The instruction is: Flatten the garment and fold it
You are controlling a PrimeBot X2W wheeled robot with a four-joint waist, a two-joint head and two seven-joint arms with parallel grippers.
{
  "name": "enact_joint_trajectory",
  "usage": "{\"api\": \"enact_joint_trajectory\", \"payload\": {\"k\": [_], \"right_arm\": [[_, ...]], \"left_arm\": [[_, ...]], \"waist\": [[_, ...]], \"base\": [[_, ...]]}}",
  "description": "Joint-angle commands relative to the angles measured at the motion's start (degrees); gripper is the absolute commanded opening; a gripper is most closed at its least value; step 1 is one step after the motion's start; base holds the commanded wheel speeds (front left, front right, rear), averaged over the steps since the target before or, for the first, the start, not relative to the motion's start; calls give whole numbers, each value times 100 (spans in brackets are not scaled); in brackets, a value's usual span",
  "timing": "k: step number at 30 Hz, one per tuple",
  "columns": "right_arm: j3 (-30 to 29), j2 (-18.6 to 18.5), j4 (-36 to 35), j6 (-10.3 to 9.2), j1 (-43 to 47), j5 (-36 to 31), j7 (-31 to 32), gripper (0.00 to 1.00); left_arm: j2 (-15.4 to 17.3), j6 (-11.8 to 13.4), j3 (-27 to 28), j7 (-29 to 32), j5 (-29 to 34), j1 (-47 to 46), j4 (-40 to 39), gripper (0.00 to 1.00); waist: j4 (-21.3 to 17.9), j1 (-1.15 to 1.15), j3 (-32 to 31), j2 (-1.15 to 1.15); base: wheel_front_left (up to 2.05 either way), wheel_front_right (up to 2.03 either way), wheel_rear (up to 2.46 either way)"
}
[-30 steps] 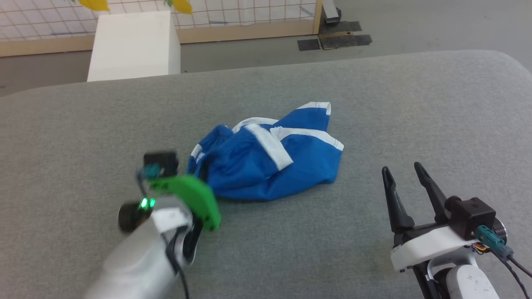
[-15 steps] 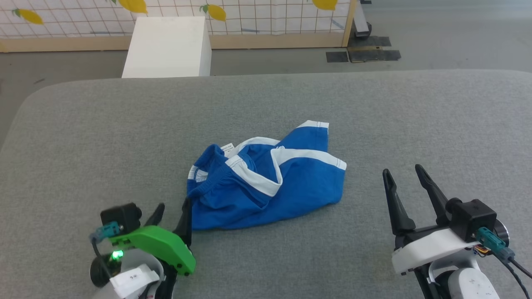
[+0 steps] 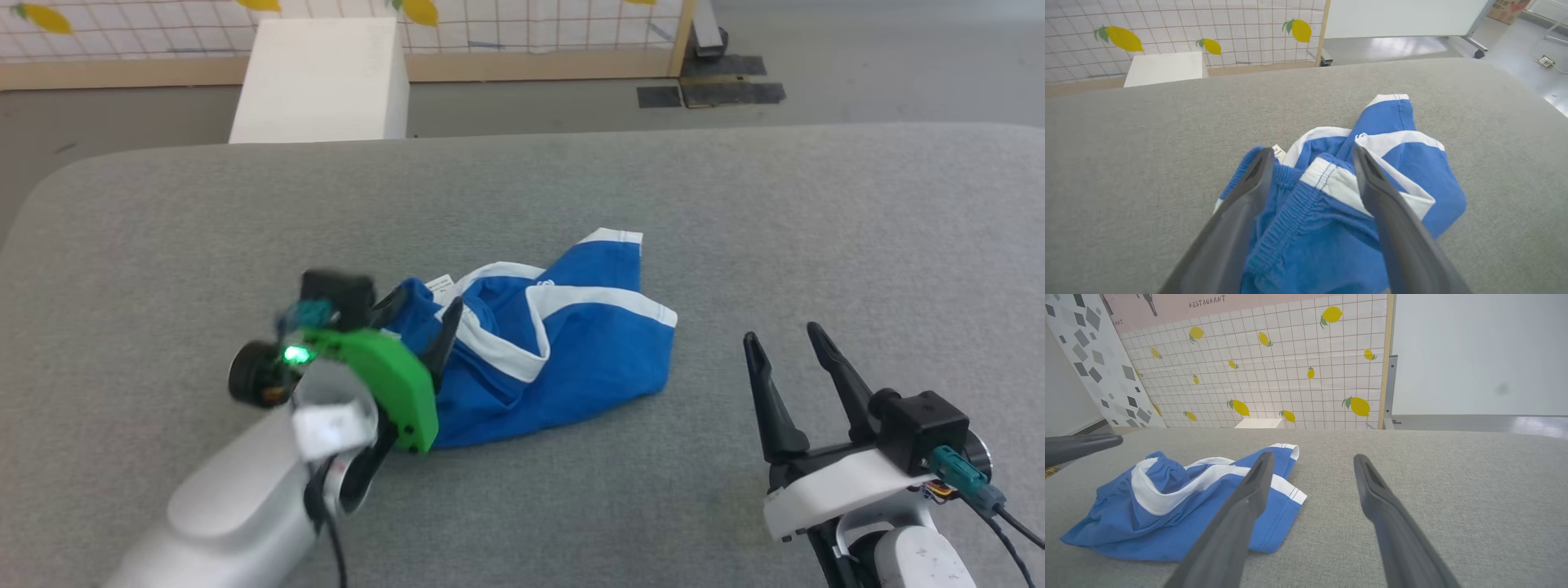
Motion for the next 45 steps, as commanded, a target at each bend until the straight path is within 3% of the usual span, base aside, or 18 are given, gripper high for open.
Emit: {"api": "enact_joint_trajectory", "payload": {"k": [1, 4, 12, 13, 14, 15, 16, 21, 30, 36, 45], "right_arm": [[11, 1, 6, -10, -55, 51, -58, 100], [10, 1, 40, -10, -109, 73, -92, 100], [-26, 1, 123, -10, -143, 97, -159, 100], [-33, 1, 128, -10, -145, 98, -164, 100], [-40, 1, 134, -10, -146, 100, -170, 100], [-44, 1, 137, -10, -146, 101, -174, 100], [-53, 1, 145, -10, -154, 100, -176, 100], [-74, 1, 135, -10, -130, 99, -170, 100], [21, 1, 42, -10, -174, 28, -49, 100], [86, 1, 342, -10, -659, -64, 716, 100], [69, 1, 1792, -10, -1975, -115, 2186, 100]], "left_arm": [[-74, -111, -87, 198, 4, -206, 165, 100], [-138, -309, -279, 766, -35, -548, 566, 100], [-150, -467, -520, 1794, -210, -915, 1012, 100], [-146, -471, -528, 1831, -218, -927, 993, 92], [-142, -477, -537, 1852, -218, -937, 956, 51], [-136, -473, -544, 1859, -211, -941, 927, 35], [-109, -413, -573, 1818, -139, -933, 782, 0], [-19, -95, -375, 1423, -122, -722, 392, 0], [489, 887, 354, 356, -468, 681, -712, 0], [540, 1097, 553, -50, -624, 1252, -1104, 0], [374, 1021, 539, -211, -601, 1202, -1160, 0]], "waist": [[-117, 0, 85, 0], [-229, 0, 154, 0], [-384, 0, 255, 0], [-387, 0, 258, 0], [-389, 0, 258, 0], [-387, 0, 258, 0], [-368, 0, 240, 0], [-303, 0, 172, 0], [-51, 0, 113, 0], [152, 0, 231, 0], [428, 0, 555, 0]], "base": [[0, 0, 0], [0, 0, 0], [0, 0, 0], [0, 0, 0], [0, 0, 0], [0, 0, 0], [0, 0, 0], [0, 0, 0], [0, 0, 0], [0, 0, 0], [0, 0, 0]]}}
